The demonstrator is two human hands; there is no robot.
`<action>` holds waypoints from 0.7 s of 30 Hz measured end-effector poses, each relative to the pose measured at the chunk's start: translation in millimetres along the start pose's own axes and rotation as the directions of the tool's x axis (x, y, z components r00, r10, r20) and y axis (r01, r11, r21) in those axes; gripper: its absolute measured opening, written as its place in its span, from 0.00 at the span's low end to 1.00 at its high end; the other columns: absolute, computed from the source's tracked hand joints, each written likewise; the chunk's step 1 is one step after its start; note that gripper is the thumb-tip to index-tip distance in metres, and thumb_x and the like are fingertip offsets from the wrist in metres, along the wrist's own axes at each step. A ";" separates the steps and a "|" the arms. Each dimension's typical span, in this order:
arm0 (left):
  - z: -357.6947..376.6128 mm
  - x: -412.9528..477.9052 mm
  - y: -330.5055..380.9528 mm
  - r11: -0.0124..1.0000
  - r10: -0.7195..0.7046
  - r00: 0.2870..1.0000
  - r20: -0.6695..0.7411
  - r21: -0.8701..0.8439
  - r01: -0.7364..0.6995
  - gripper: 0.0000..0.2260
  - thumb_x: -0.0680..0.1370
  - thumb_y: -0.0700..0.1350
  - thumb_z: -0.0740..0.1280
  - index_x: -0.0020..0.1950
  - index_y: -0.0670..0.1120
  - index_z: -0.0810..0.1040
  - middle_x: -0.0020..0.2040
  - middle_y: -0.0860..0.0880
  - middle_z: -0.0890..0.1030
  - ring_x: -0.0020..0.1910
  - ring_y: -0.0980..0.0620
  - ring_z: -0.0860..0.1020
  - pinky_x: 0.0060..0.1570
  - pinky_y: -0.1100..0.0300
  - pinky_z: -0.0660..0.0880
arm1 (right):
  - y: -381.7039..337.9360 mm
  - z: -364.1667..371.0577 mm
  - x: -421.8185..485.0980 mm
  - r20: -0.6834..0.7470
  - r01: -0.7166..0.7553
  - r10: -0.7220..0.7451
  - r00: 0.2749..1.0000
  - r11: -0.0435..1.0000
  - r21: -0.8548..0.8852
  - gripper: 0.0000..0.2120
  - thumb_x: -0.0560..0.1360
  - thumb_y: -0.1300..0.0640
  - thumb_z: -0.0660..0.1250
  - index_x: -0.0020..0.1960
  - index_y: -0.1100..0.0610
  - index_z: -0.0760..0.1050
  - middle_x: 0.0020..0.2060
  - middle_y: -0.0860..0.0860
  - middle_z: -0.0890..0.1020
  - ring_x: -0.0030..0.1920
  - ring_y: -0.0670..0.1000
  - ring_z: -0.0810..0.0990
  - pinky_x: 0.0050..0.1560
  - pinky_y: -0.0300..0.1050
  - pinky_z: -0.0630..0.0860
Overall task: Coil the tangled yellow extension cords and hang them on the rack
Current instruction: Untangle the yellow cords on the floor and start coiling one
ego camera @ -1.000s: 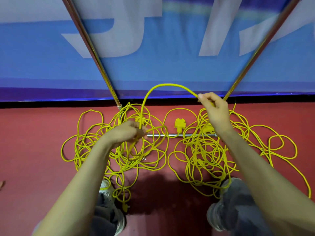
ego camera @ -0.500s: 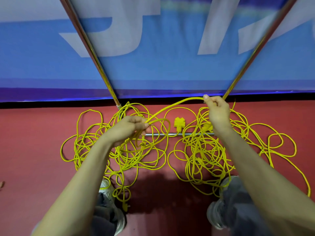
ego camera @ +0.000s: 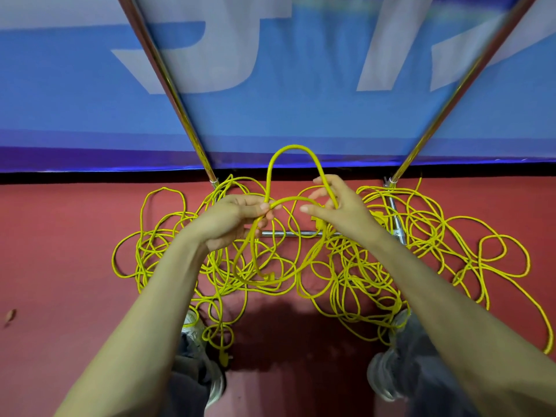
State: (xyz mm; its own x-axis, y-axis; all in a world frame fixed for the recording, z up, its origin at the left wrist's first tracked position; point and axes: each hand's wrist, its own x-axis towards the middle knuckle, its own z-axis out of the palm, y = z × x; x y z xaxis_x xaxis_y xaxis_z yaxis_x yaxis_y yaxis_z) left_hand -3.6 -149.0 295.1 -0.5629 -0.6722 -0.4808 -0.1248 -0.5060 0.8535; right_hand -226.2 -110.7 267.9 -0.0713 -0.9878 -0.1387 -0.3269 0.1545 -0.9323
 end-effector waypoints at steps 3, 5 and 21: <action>3.5 1.1 -0.2 1.000 -0.015 1.000 0.025 0.019 0.014 0.13 0.73 0.44 0.66 0.54 0.36 0.76 0.36 0.50 0.77 0.32 0.58 0.73 0.31 0.66 0.72 | 1.1 7.3 -1.9 0.030 -0.010 0.011 0.999 1.000 -0.008 0.17 0.69 0.53 0.75 0.53 0.51 0.72 0.42 0.47 0.78 0.39 0.49 0.74 0.43 0.46 0.74; 4.8 2.3 -1.4 0.999 -0.027 1.000 0.014 0.020 0.027 0.12 0.75 0.43 0.65 0.54 0.37 0.77 0.36 0.50 0.77 0.32 0.58 0.73 0.31 0.66 0.73 | 1.4 8.9 -0.8 0.009 -0.015 0.015 1.000 1.000 -0.002 0.12 0.70 0.55 0.74 0.49 0.51 0.73 0.41 0.48 0.79 0.40 0.48 0.76 0.45 0.46 0.74; 35.2 20.6 -22.9 0.826 0.414 0.783 -0.464 0.553 -0.110 0.09 0.81 0.39 0.61 0.56 0.42 0.80 0.34 0.48 0.76 0.31 0.53 0.78 0.34 0.61 0.73 | 10.9 28.5 -17.0 0.297 0.164 0.087 0.951 0.670 -0.724 0.16 0.81 0.57 0.55 0.68 0.57 0.67 0.58 0.58 0.76 0.59 0.61 0.75 0.55 0.52 0.73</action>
State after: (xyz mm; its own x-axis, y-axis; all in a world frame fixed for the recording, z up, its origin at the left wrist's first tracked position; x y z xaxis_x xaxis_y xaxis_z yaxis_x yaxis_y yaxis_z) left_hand -41.1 -132.3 272.7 -0.1139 -0.9867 -0.1160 -0.4934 -0.0451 0.8686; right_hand -201.7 -92.8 250.6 0.1834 -0.9321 -0.3124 -0.9129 -0.0436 -0.4058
